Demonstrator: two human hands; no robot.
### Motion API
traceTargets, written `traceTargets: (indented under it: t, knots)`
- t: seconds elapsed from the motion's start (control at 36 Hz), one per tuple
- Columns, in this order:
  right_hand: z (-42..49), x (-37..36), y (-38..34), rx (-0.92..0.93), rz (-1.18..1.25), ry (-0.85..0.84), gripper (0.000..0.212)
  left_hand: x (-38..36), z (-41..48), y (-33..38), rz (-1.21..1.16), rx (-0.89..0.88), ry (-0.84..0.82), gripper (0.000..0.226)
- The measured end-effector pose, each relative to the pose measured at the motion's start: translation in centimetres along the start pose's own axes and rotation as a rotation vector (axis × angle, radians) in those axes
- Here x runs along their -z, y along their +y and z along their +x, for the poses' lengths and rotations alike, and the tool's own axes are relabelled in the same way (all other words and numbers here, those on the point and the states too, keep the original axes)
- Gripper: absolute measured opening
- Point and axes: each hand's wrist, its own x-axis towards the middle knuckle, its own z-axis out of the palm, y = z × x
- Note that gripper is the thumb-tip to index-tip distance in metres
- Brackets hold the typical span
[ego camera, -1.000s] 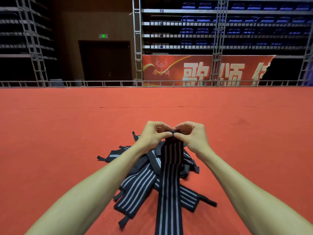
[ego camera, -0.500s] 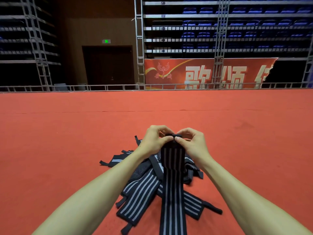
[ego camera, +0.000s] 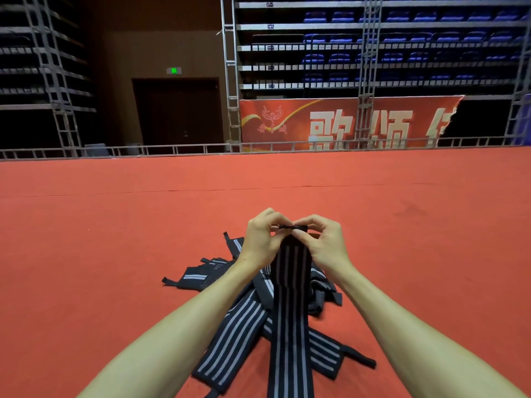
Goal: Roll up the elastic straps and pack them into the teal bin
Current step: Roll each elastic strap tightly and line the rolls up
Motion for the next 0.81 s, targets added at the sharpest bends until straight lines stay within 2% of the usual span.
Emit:
traceTargets:
  t: [0.11,0.25,0.36,0.44,0.53,0.61,0.81]
  knots:
    - [0.7,0.3,1.6,0.035,-0.036,-0.028,0.016,-0.5,0.4,-1.4,-0.022,0.051,-0.048,0.012]
    - [1.5,0.3,4.1,0.065,-0.049,-0.052,0.024,-1.7,0.6,-3.6,-0.003,0.039,-0.075,0.011]
    - [3.0,-0.1,6.3,0.06,-0.041,-0.032,0.031,-2.9,1.3,-5.5,-0.078,0.084,-0.108,0.012]
    - [4.0,-0.4,8.1,0.049,-0.022,0.002,0.04,-3.6,1.7,-7.6,-0.125,0.118,-0.184,0.022]
    - [4.7,-0.9,10.1,0.027,0.021,0.022,0.039,-4.6,1.8,-9.7,-0.19,0.172,-0.231,0.031]
    - [5.1,-1.4,11.7,0.007,0.096,0.028,0.036,-5.7,1.7,-11.3,-0.234,0.217,-0.209,0.029]
    - [5.0,-2.4,14.8,-0.041,0.217,-0.005,0.027,-7.6,1.4,-14.4,-0.244,0.153,-0.091,0.036]
